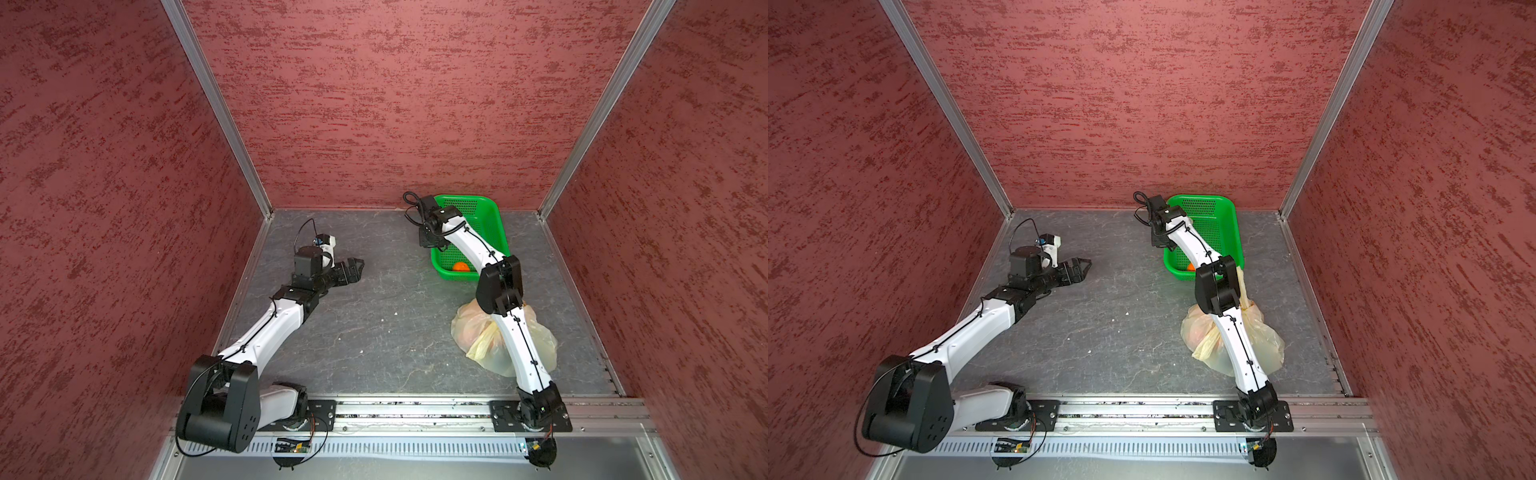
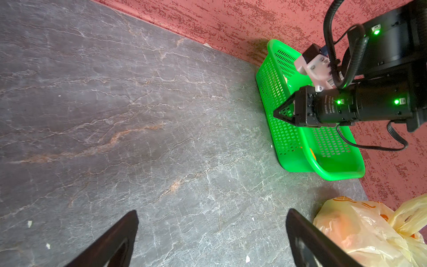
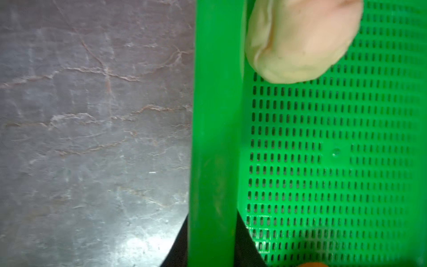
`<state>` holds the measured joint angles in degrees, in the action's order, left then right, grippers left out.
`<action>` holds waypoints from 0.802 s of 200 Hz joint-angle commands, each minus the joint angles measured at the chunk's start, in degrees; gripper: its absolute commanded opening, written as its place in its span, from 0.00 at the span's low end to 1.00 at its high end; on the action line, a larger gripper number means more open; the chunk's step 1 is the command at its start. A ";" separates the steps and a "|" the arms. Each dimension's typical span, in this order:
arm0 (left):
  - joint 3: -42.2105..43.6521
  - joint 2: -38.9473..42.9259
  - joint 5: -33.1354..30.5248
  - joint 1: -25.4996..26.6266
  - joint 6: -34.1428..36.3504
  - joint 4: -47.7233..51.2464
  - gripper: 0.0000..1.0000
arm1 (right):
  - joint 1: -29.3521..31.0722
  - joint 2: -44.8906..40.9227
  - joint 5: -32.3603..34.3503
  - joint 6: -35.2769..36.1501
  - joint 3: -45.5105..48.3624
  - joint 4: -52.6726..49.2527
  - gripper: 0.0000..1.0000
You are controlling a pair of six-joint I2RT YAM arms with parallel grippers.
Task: Untie the knot of the plastic bag and take out the fruit
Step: 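Drag the green basket with the right gripper away from the bag, then release the basket and move the right gripper over the bag knot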
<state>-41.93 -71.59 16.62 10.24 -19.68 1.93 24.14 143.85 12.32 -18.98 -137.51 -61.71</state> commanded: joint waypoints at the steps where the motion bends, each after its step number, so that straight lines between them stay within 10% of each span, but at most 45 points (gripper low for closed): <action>1: 0.29 -0.30 0.61 -0.31 -0.44 -1.54 1.00 | -0.75 -4.69 1.89 2.06 3.93 0.71 0.18; 160: -0.25 1.98 0.31 -0.21 0.59 1.41 1.00 | -14.76 -15.12 9.32 15.48 25.06 14.02 0.08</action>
<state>-41.93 -70.81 16.60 10.24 -19.73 2.39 11.25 130.61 19.88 -5.87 -112.84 -50.85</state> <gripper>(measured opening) 0.996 0.152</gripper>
